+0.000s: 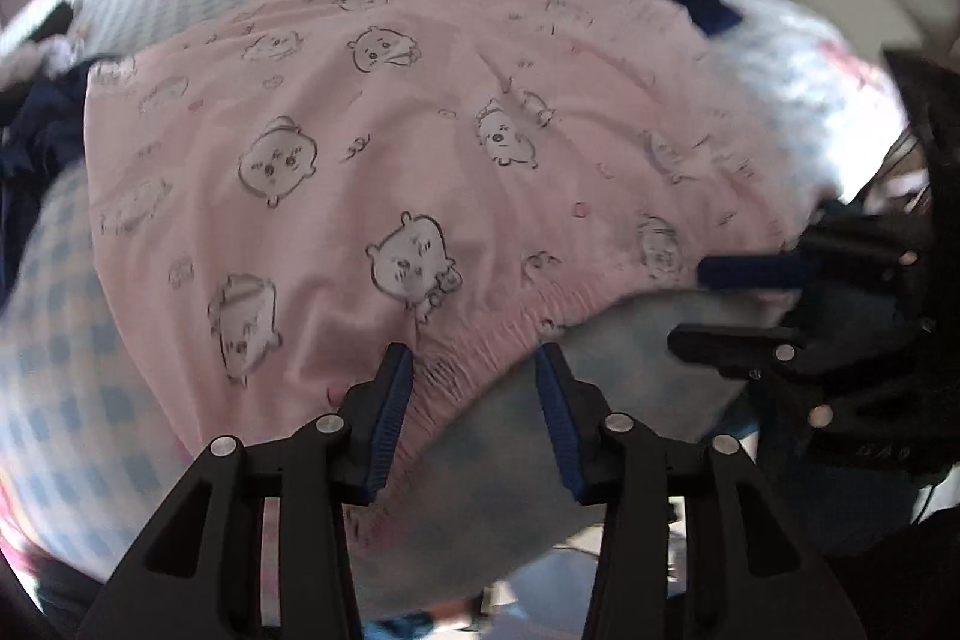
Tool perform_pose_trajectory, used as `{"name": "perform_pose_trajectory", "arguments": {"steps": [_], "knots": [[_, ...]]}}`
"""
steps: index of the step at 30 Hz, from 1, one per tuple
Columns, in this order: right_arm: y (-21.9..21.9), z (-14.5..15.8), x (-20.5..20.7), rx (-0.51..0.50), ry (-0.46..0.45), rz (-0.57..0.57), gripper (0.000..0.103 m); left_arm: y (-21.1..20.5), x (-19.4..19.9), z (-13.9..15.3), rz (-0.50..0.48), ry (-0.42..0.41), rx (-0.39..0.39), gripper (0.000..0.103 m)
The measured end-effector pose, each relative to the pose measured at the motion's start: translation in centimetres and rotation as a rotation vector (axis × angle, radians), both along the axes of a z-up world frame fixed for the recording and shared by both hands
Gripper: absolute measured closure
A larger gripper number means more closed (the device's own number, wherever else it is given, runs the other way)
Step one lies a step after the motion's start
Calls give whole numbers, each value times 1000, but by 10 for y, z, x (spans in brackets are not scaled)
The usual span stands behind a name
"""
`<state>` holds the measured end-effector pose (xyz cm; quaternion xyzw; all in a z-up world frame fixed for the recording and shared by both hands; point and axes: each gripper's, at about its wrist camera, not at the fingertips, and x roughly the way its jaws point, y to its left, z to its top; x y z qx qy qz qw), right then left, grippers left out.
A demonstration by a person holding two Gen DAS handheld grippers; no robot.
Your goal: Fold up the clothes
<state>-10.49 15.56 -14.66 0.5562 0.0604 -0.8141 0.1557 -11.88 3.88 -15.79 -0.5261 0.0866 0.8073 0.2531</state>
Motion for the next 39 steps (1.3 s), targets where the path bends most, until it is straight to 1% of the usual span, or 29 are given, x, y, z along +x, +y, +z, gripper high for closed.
{"name": "perform_pose_trajectory", "arguments": {"steps": [1,2,3,4,5,6,8,9,11,12,13,15,17,19,20,21,23,25,26,28,30,33,36,38,39], "knots": [[0,-1,-2,22,7,-4,71,5,-3,1,-9,13,-25,62],[0,-3,-4,44,14,-7,73,8,-5,3,-13,25,-38,67],[4,-2,-7,36,27,-25,77,11,-7,4,-16,34,-47,71],[8,0,-9,27,35,-41,85,14,-9,6,-20,43,-54,78],[12,2,-11,18,43,-58,89,16,-10,8,-21,54,-57,84],[14,3,-14,0,43,-65,92,18,-12,12,-20,69,-56,86],[19,9,-20,-30,52,-91,92,22,-15,19,-15,94,-52,89],[19,9,-24,-40,52,-94,92,23,-19,19,-6,92,-41,89],[19,10,-32,-59,51,-102,92,25,-29,14,9,66,-24,89],[17,10,-30,-95,34,-83,90,25,-33,10,18,48,-18,89],[15,10,-28,-131,16,-64,87,25,-35,7,26,30,-11,88],[11,10,-25,-204,-19,-25,83,21,-33,6,46,1,32,88],[2,5,-19,-149,-25,14,83,12,-26,10,55,-7,88,88],[-2,-10,-17,-64,-32,18,83,0,-19,12,65,-25,137,88],[-1,-17,-18,-33,-36,8,83,-5,-16,13,67,-32,147,88],[-1,-21,-20,-4,-33,7,86,-9,-12,13,68,-36,153,88],[-5,-23,-20,40,-13,30,89,-16,-5,11,62,-52,163,88],[-11,-20,-21,76,14,42,91,-19,-1,8,52,-75,178,88],[-12,-17,-21,82,28,35,91,-18,2,8,41,-73,183,88],[-5,-8,-22,57,47,0,92,-12,7,10,11,-60,193,88],[3,0,-24,44,68,-44,93,-7,10,12,-7,-47,195,88],[15,-2,-27,85,67,-64,93,3,6,6,-32,-64,167,88],[18,6,-25,-3,29,-69,93,16,0,-2,-75,-90,126,88],[18,8,-22,-85,-22,-41,87,30,-6,-7,-116,-113,106,88],[15,6,-19,-79,-35,-40,82,34,-9,-7,-125,-111,99,88]]}}
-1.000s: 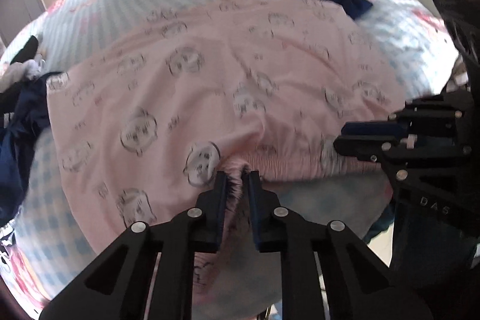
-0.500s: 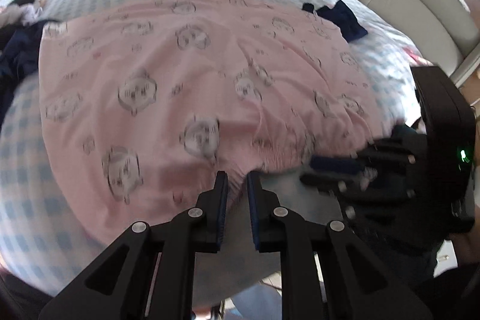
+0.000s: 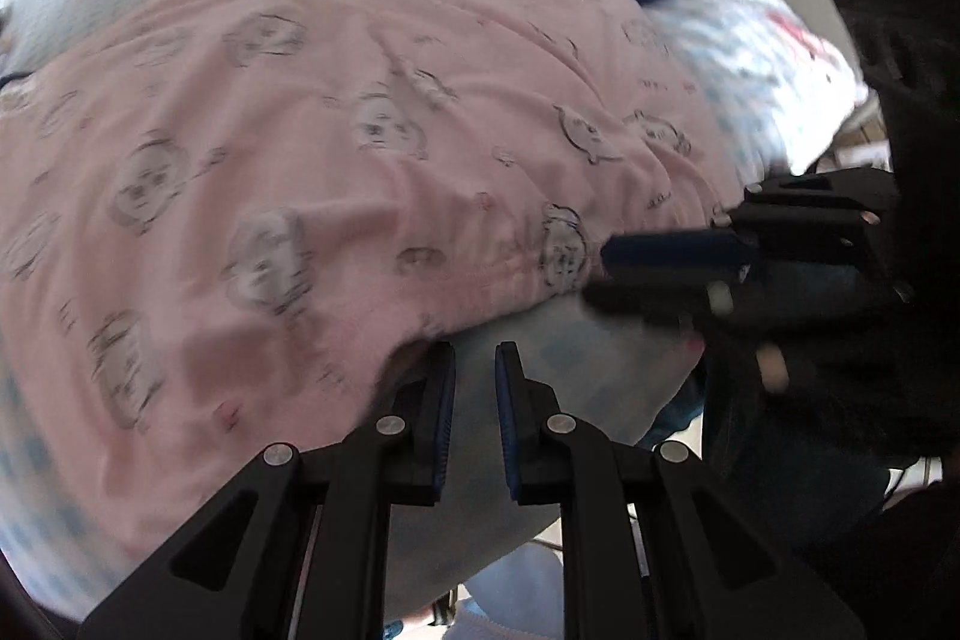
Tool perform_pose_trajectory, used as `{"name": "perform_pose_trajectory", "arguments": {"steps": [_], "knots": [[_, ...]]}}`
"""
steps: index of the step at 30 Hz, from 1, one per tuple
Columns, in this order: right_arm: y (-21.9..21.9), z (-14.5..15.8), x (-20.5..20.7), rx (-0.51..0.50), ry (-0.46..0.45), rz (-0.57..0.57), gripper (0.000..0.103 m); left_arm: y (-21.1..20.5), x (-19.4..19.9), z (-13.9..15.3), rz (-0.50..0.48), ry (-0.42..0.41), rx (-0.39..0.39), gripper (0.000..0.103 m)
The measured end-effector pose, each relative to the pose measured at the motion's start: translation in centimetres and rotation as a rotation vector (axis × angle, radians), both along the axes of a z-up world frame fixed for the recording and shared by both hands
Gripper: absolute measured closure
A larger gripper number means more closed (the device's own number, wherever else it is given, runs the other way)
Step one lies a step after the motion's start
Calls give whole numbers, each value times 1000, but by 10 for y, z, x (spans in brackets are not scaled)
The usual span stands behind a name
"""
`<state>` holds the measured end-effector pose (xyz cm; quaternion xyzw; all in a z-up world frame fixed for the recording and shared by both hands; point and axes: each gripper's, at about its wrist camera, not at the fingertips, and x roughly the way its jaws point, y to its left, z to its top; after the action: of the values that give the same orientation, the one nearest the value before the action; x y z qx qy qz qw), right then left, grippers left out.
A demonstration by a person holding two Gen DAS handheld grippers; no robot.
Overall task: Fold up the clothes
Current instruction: 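Grasp the elastic waistband with both grippers and lift it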
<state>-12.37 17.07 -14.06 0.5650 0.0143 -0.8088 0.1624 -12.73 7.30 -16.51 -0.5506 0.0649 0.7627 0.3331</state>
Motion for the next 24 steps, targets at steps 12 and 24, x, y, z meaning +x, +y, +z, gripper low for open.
{"name": "perform_pose_trajectory", "arguments": {"steps": [12,24], "knots": [[9,8,-5,83,53,-75,70,10,-15,30,10,54,68,88],[3,-11,-20,167,121,-95,68,6,-25,-3,148,22,-50,84]]}}
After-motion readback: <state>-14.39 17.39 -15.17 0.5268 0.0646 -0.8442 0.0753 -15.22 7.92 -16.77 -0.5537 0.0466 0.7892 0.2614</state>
